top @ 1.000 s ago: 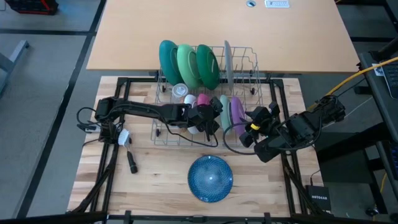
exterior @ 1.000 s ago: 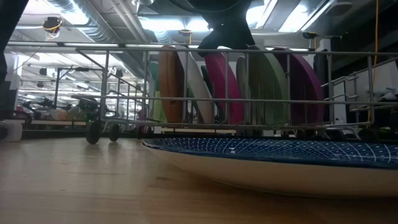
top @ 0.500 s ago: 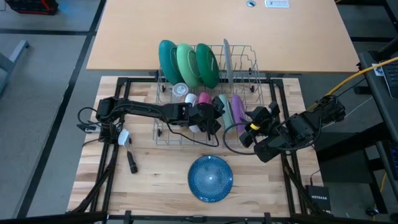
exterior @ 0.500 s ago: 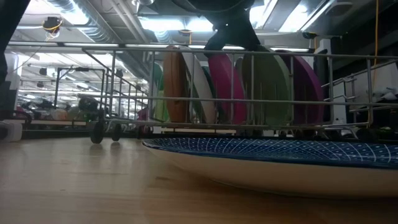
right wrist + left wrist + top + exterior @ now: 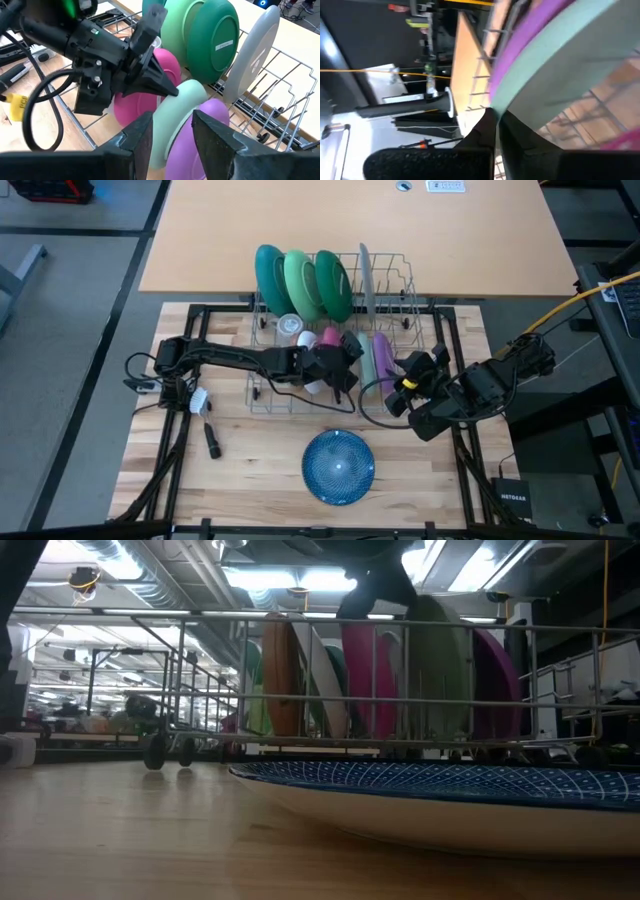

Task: Sort dishes
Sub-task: Adjust the plates in the dish rack

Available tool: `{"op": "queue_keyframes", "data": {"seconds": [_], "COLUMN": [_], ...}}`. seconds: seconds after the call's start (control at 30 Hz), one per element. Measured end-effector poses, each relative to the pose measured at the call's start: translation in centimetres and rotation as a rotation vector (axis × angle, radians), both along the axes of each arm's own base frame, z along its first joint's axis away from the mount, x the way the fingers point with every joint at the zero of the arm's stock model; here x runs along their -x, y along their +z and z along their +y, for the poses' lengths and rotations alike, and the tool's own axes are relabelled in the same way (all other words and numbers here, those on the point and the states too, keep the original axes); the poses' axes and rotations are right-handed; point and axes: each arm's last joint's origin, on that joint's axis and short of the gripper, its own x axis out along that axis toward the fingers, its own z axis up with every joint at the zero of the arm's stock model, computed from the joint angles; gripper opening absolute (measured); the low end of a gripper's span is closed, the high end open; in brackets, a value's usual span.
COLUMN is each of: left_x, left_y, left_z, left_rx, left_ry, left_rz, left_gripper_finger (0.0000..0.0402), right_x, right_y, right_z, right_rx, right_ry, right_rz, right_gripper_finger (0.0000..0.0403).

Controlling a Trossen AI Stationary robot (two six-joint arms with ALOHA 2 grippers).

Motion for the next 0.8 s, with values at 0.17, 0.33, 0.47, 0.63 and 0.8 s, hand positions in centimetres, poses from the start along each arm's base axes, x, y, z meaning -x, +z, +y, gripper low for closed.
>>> {"op": "queue_keyframes", "data": {"seconds": [0.17, 0.33, 0.47, 0.63, 0.8], "left_x": [-0.3, -0.3, -0.2, 0.0, 0.3], "left_y": [0.8, 1.2, 1.2, 1.2, 1.7], "left_z": [0.0, 0.0, 0.1, 0.2, -0.5], "left_rx": [-0.033, -0.049, -0.069, -0.093, -0.094], "left_ry": [-0.011, 0.001, 0.059, 0.143, 0.179], "left_rz": [-0.068, -0.090, -0.089, -0.091, -0.109], "left_gripper_finger": [0.0000, 0.0000, 0.0000, 0.0000, 0.0000], "right_x": [0.0, 0.0, 0.0, 0.0, 0.0], "right_y": [0.0, 0.0, 0.0, 0.0, 0.0], "right_z": [0.0, 0.0, 0.0, 0.0, 0.0], "right_rx": [0.000, 0.000, 0.003, 0.003, 0.004], "right_ry": [0.000, 0.000, 0.000, 0.000, 0.002], "right_rz": [0.000, 0.001, 0.004, 0.005, 0.006], "right_gripper_finger": [0.0144, 0.0144, 0.0144, 0.0144, 0.0144]}}
